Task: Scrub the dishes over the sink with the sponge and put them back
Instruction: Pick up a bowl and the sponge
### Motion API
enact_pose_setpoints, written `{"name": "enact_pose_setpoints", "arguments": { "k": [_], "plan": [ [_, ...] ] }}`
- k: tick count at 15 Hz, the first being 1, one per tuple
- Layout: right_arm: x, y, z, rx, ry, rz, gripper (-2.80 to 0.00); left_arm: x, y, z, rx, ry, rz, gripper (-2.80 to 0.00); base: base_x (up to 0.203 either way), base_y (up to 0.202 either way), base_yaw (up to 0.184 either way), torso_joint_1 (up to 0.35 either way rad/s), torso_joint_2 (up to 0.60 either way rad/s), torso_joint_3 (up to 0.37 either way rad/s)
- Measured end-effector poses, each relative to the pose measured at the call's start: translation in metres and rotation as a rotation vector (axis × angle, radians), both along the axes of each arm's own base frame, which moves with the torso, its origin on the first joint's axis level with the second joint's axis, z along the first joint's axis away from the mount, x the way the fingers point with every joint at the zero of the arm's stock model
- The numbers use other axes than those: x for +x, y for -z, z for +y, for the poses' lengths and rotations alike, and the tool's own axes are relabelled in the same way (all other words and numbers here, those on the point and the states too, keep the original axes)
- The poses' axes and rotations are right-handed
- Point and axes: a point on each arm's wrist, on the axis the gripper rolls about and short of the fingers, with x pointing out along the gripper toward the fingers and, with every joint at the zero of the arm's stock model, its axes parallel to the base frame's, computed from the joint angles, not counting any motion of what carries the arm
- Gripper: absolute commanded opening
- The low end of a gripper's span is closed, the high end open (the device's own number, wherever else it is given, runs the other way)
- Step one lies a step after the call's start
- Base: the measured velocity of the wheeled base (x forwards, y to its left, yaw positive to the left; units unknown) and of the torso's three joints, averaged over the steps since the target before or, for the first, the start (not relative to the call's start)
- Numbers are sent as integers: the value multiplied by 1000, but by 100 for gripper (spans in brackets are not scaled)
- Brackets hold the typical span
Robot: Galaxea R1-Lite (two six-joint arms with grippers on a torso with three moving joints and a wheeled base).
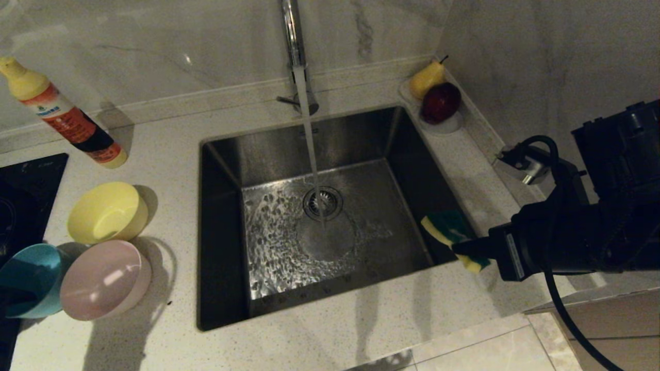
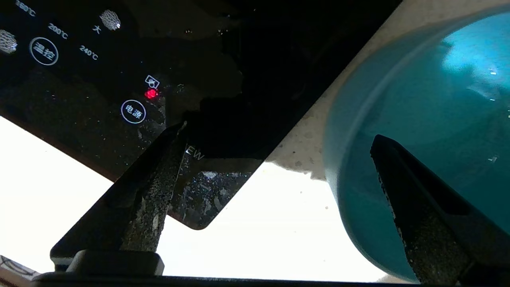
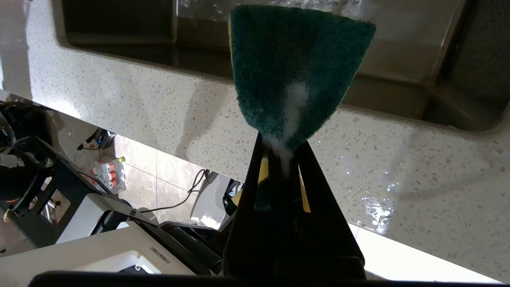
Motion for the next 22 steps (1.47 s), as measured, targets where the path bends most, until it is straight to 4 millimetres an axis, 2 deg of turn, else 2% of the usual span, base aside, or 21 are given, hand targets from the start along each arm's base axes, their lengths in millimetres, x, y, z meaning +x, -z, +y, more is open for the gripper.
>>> {"name": "enact_pose_setpoints", "arguments": {
  "k": [2,3,15,20,22],
  "plan": [
    [1,1,0,-2,2,2,-280,1,1,1,-5,1,4,0,0,0,0,0,0,0],
    [1,0,0,-1,1,1,-280,1,1,1,-4,1,4,-280,0,0,0,0,0,0],
    [4,3,3,-2,0,6,-280,5,2,6,20,-4,-9,-280,0,0,0,0,0,0],
    [7,4,4,0,0,4,-280,5,-13,16,80,-41,-55,-280,0,0,0,0,0,0],
    [7,4,4,0,0,2,-280,2,-29,18,100,-73,-99,-280,0,0,0,0,0,0]
  ]
}}
